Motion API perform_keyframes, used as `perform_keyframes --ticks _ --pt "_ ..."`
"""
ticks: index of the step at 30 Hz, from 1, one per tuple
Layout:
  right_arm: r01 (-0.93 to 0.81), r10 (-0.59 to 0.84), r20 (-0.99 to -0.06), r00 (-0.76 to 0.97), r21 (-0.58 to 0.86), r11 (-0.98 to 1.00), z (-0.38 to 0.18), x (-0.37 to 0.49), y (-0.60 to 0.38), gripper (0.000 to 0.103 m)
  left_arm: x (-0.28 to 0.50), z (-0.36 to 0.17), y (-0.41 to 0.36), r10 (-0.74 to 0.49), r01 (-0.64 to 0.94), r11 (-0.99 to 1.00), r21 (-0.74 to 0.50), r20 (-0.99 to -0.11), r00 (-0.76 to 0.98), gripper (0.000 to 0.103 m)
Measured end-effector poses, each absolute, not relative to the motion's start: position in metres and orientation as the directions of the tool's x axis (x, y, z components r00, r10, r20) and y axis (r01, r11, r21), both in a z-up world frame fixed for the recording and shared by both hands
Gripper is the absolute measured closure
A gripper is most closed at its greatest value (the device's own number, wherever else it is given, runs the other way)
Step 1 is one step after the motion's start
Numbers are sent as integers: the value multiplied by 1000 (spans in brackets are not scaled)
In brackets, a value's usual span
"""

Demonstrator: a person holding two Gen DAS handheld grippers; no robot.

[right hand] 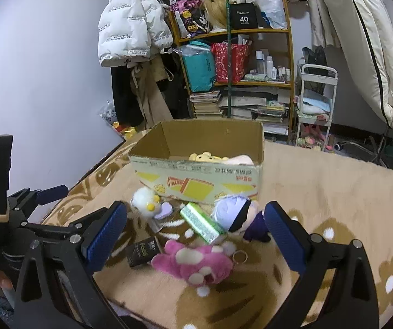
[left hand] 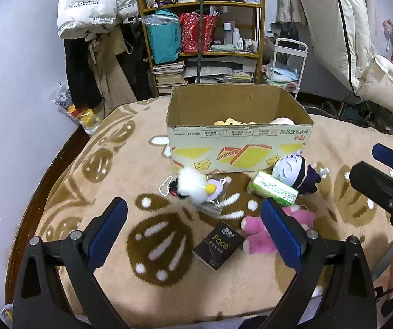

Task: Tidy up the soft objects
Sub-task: 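Withdraw both tools from the box back toward the remaining toys, then grasp the black Face tissue pack with the left gripper while the right grasps the pink strawberry bear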

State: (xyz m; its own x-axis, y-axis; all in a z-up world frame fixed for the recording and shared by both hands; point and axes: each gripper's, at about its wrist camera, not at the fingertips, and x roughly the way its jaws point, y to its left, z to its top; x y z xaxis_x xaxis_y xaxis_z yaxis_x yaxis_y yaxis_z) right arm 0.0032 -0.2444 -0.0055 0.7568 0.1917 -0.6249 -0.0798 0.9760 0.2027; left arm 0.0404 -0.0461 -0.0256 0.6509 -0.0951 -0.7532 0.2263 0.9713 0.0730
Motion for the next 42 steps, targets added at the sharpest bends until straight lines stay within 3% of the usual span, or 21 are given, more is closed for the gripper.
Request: perform_keyframes --ticks 14,19,29,42 --pt "-29 159 -684 712 198 980 -27 8 -242 0 57 -55 -49 -73 224 973 62 -833 548 6" --pt "39 86 -724 685 154 987 -40 19 -244 0 69 -76 -50 -40 217 974 72 -880 473 6" --pt "91 100 -792 602 192 977 -67 38 -252 0 87 -111 -49 -29 212 976 48 -938 346 6" --pt "123 100 -872 479 180 976 -102 51 -251 0 96 -136 -51 1 214 975 62 -962 272 6"
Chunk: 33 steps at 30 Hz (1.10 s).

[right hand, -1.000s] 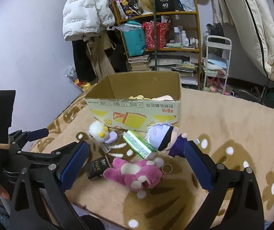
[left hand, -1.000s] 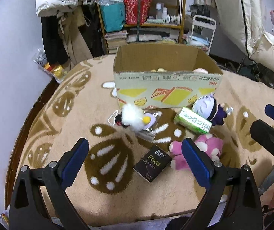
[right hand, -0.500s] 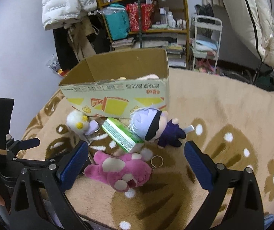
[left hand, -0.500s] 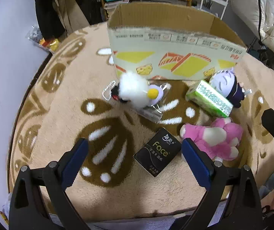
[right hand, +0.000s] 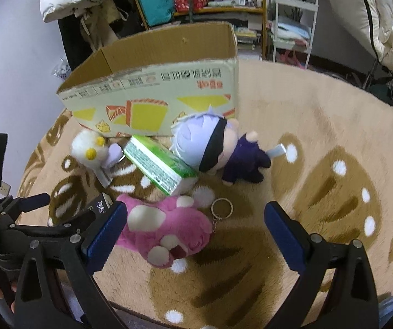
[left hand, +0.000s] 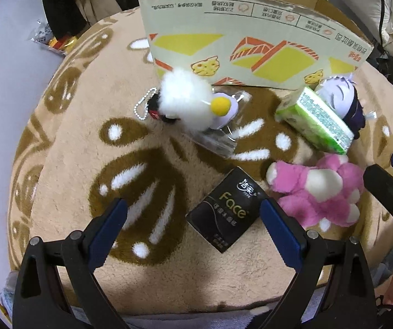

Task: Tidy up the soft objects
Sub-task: 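Grasp the black Face tissue pack with the left gripper while the right grasps the pink strawberry bear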

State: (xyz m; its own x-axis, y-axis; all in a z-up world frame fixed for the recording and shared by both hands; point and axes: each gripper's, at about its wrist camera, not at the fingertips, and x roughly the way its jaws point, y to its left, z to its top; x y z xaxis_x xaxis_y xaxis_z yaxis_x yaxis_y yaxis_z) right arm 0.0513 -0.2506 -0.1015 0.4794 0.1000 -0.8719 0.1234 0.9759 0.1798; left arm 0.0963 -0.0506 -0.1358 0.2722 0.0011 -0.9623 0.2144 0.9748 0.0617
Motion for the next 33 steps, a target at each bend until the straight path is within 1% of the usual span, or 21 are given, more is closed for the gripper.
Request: perform_keyframes --ticks 7,14,18,23,26,28,30,33 --pt "126 123 -897 425 193 973 -117 54 -246 0 100 -146 -54 -5 228 972 50 -972 236 6" --pt "126 113 -913 393 176 976 -124 58 -245 0 102 -156 -59 19 251 965 72 -978 208 6" --pt "130 119 -923 367 177 976 -129 59 -244 0 104 -158 -58 1 240 970 49 -980 200 6" --pt "127 158 -928 338 211 969 -134 60 -245 0 105 -160 -55 -11 238 971 35 -982 190 6" --pt "120 183 -930 318 231 966 -139 61 -243 11 105 -163 -51 -25 233 972 16 -985 173 8" --pt "115 212 -928 305 257 960 -142 61 -242 16 105 -164 -49 -55 227 974 -18 -986 157 18" --pt "107 227 -924 307 271 957 -142 61 -241 26 104 -166 -47 -86 218 974 -54 -987 139 23" --pt "93 240 -917 318 282 955 -140 61 -238 33 103 -169 -44 -103 211 975 -74 -986 133 32"
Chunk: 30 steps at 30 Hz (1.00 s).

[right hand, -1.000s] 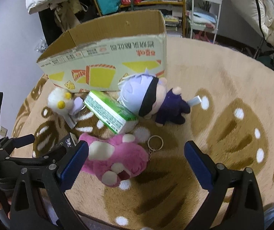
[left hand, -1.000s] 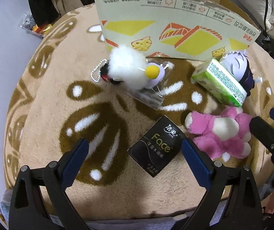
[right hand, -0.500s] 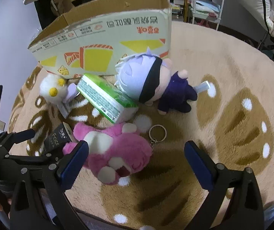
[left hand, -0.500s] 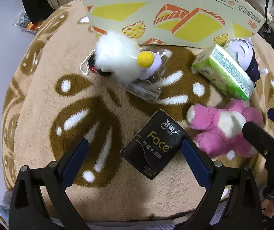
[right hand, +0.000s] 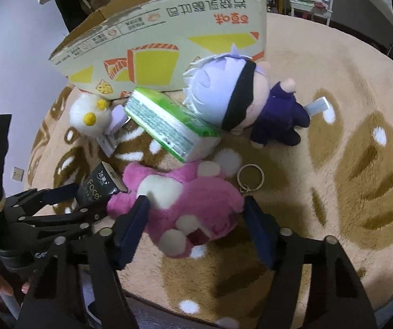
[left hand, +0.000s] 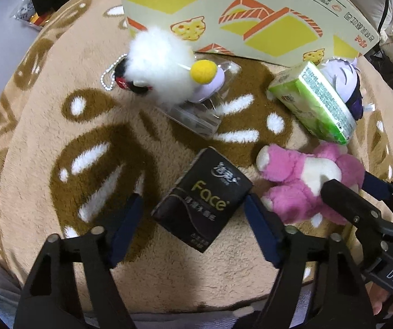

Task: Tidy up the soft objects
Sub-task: 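Grasp the black Face tissue pack with the left gripper while the right grasps the pink strawberry bear, then carry the tissue pack with the left tool while the right tool carries the pink bear over the box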

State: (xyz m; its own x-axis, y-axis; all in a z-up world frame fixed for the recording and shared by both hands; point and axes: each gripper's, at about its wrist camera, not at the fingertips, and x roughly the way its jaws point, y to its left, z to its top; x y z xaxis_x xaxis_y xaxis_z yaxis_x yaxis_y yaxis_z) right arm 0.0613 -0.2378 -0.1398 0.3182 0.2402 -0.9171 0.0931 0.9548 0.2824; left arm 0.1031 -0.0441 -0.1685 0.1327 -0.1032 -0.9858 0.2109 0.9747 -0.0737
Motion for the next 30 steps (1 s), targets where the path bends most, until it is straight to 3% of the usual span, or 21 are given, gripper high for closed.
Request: perform_keyframes --ticks 10,19,30 --pt "97 254 -914 315 297 950 -142 63 -235 40 104 -176 -48 -97 208 976 -66 -985 141 39" --pt "89 198 -898 393 251 964 -125 54 -236 46 103 -164 -39 -43 146 989 -10 -974 223 39" --pt "123 126 -803 582 240 963 -75 35 -254 46 81 -101 -30 -122 135 989 -61 -852 509 39"
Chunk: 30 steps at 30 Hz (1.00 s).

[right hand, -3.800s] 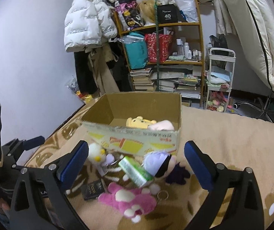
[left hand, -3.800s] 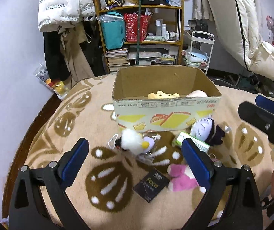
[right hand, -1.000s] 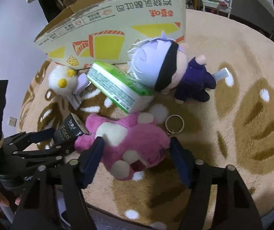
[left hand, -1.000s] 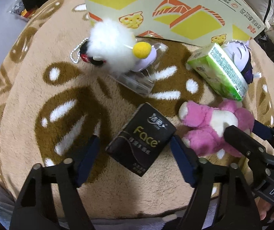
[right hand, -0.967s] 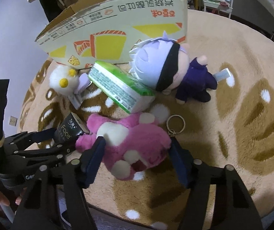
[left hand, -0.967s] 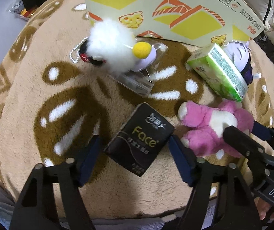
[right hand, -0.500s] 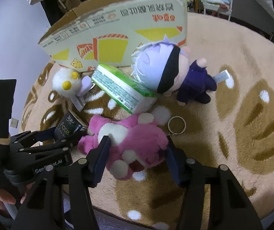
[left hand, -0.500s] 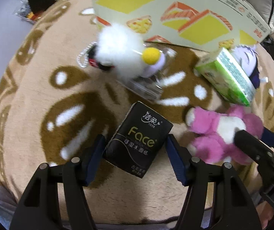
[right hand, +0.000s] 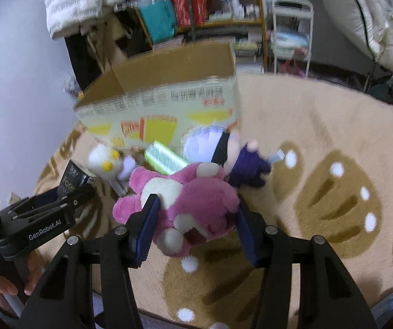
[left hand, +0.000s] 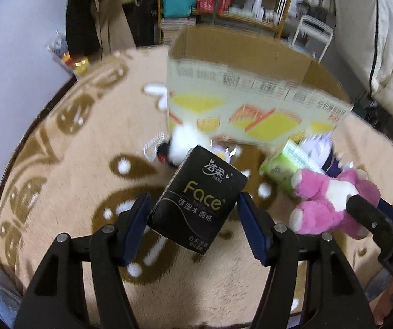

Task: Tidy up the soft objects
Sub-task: 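Carry the tissue pack with the left tool while the right tool carries the pink bear over the box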

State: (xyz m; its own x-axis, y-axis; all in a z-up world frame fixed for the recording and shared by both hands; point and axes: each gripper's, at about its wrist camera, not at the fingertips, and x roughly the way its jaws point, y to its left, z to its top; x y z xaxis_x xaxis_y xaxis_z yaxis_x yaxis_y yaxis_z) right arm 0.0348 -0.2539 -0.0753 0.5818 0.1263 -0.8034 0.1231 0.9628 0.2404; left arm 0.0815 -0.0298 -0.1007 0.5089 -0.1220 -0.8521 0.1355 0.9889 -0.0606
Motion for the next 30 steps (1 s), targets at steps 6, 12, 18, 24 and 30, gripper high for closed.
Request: perform_keyframes --ticks 6,12,18,24,30 --pt "109 99 -701 706 245 963 -44 27 -265 46 69 -71 -31 -117 141 989 -36 -768 629 39" --pt "82 102 -617 780 262 962 -18 22 -269 46 62 -45 -28 -101 135 991 -5 -697 710 39" --pt "65 100 -570 815 263 963 0 28 -272 46 60 -25 -30 -89 131 991 18 -637 766 39" --pt "45 103 -532 840 258 965 15 41 -271 46 61 -7 -42 -105 154 988 33 -590 800 39" --pt "24 108 -515 851 243 970 22 58 -271 46 72 8 -45 -121 167 985 33 -556 822 39"
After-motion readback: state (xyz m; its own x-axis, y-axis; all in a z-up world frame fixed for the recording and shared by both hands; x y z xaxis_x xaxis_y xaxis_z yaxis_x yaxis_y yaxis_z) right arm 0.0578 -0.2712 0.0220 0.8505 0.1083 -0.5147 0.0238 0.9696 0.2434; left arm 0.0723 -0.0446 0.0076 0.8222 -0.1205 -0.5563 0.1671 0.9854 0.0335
